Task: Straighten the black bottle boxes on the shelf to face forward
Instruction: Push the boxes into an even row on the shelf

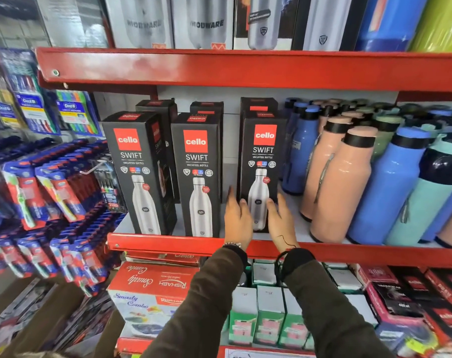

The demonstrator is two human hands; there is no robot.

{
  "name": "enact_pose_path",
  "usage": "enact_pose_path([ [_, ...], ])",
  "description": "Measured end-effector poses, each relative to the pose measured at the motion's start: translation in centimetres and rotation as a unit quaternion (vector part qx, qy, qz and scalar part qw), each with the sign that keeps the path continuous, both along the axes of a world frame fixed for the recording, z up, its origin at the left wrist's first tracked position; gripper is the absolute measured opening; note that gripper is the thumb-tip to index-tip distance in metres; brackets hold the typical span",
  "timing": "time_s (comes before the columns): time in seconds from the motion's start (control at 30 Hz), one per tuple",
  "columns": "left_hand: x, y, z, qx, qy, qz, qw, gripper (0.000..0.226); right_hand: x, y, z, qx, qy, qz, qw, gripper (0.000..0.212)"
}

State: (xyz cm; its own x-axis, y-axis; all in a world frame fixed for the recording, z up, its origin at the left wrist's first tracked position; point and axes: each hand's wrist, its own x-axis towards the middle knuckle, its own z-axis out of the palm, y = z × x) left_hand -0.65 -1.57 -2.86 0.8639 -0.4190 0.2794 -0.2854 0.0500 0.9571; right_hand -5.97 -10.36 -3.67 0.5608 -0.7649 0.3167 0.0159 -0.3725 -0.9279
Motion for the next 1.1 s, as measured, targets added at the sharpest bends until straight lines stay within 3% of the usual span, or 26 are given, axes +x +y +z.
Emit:
enact_pose_path([
  [0.1,0.5,-0.1,-0.2,0.004,0.037,0.0,0.999,0.045,-0.2,-0.1,0.2,0.006,-0.002,-0.007,1.0,0.041],
  [0.43,-0.5,0.9,-0.5,-0.003,0.017,0.069,0.997,0.04,-1.2,0.8,0.1,-0.002,-0.015,0.006,1.0,0.039],
  [1.1,-2.3,3.5,-0.5,0.037,-0.007,0.061,0.997,0.041,-5.0,3.9,1.2,-0.039,0.031,0.009,0.999,0.039],
])
